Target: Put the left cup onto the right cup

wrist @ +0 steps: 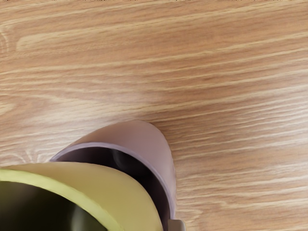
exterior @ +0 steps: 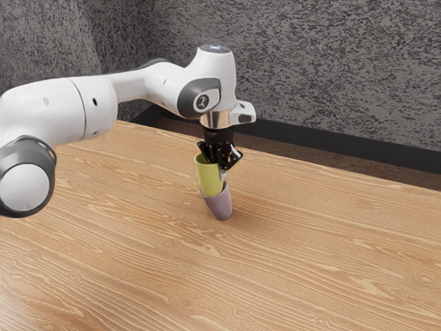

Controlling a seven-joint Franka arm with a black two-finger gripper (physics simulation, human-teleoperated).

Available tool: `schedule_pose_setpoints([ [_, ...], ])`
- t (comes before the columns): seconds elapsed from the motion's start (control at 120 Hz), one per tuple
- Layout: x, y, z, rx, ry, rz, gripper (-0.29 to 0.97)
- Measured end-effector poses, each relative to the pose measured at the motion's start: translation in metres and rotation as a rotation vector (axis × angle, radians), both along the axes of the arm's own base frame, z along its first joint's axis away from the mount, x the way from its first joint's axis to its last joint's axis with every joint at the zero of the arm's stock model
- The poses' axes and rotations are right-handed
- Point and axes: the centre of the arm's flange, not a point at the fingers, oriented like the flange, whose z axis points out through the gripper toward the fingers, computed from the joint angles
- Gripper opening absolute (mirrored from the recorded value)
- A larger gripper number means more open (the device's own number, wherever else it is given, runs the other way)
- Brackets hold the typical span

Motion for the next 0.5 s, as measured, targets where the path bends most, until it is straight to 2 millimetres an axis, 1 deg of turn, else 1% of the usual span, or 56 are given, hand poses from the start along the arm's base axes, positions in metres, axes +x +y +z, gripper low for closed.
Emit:
schedule_pose_setpoints([
  [0.142,0.002,0.001,-0.001,-0.003,-0.011,0.003,-0.1],
  [0.308,0.003,0.0,-0.011,-0.004,-0.004,0.004,-0.1],
  [0.342,0.003,0.0,-0.013,-0.005,-0.003,0.004,-0.07],
  [0.5,0.003,-0.002,-0.019,-0.013,0.004,0.005,0.28],
])
